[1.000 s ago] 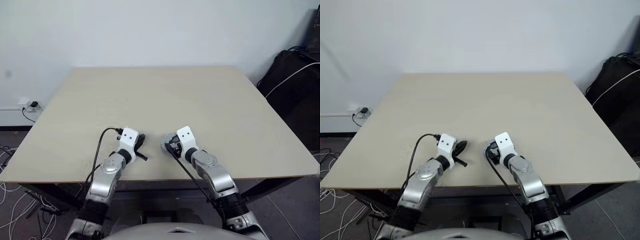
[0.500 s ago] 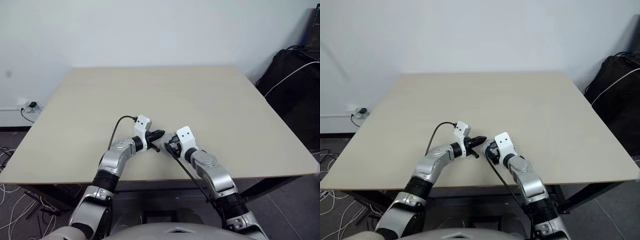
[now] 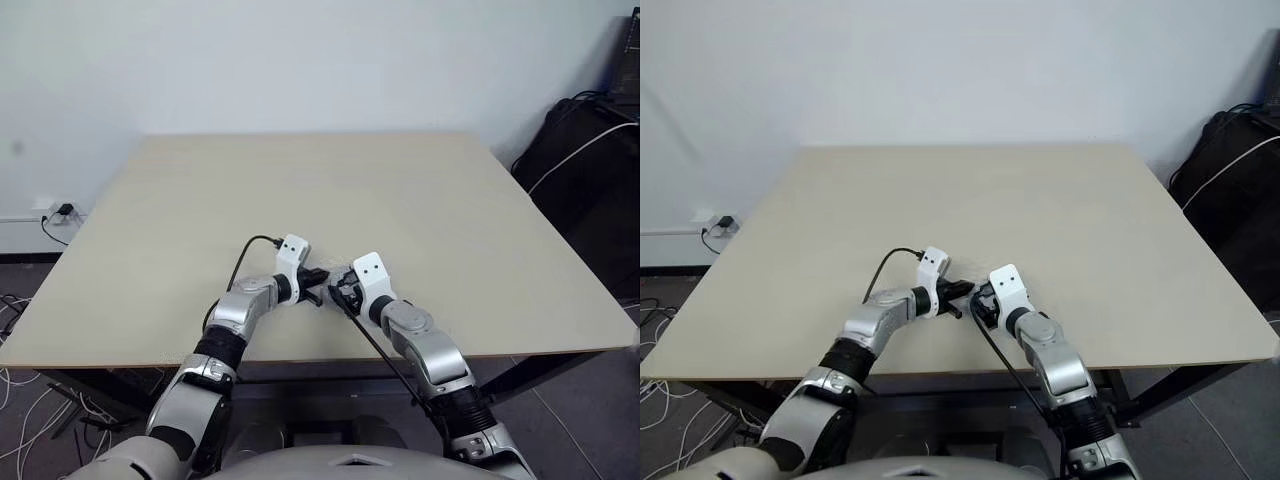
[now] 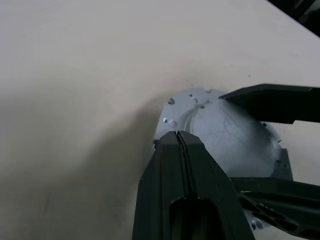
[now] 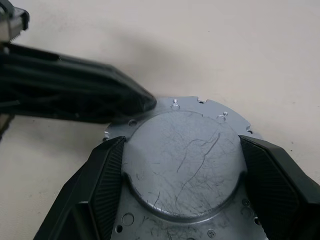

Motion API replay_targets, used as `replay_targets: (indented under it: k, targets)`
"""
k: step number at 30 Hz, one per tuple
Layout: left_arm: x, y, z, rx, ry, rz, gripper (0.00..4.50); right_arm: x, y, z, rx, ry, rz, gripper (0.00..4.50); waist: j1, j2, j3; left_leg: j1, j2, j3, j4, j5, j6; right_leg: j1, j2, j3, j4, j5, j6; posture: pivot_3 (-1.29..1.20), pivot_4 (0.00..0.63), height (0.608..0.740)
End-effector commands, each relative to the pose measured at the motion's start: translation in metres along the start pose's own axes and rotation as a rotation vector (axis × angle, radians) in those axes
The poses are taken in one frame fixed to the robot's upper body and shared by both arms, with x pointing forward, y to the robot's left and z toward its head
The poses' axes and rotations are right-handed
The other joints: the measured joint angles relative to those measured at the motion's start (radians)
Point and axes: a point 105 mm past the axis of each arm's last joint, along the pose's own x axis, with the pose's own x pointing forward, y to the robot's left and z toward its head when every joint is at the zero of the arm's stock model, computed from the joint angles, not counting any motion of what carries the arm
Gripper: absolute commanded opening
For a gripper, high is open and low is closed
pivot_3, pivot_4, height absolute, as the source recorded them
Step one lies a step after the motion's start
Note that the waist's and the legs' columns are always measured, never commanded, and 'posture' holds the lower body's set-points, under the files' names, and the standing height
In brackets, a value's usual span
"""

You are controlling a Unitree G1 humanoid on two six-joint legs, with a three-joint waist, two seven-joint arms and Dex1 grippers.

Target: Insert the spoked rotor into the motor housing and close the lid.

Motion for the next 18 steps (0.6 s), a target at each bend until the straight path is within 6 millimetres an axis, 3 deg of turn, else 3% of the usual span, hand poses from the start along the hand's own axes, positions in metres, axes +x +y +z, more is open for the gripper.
replay_targets:
  k: [1, 10, 14, 18]
  targets:
    - [0.005, -0.004, 0.009, 0.024, -0.003, -0.013, 0.0, -0.001, -0.009, -0.007, 0.014, 0.033, -0.038, 3.2, 0.0, 0.0, 0.0, 0.0, 0.0, 0.0, 0.0, 0.0, 0.0, 0.0, 0.0, 0.0, 0.0, 0.0, 0.0, 0.0, 0.0, 0.74]
    - [0.008, -0.011, 0.003, 0.02, 0.037, -0.043, 0.0, -0.004, -0.004, -0.005, 0.015, 0.02, -0.013, 3.2, 0.001, 0.0, 0.0, 0.0, 0.0, 0.0, 0.0, 0.0, 0.0, 0.0, 0.0, 0.0, 0.0, 0.0, 0.0, 0.0, 0.0, 0.74]
    - [0.008, -0.011, 0.001, 0.024, 0.045, -0.041, 0.0, -0.008, -0.011, -0.007, 0.011, 0.032, -0.051, 4.48, 0.004, 0.0, 0.0, 0.0, 0.0, -0.001, 0.0, 0.0, 0.0, 0.001, 0.0, 0.0, -0.001, 0.0, 0.0, 0.0, 0.0, 0.74]
    - [0.008, -0.013, 0.001, 0.025, 0.043, -0.048, 0.0, -0.022, -0.02, -0.011, 0.013, 0.038, -0.068, 4.48, 0.008, 0.0, 0.0, -0.001, -0.001, -0.002, 0.0, 0.0, 0.0, 0.001, -0.001, 0.0, -0.001, 0.0, 0.0, 0.0, 0.0, 0.74]
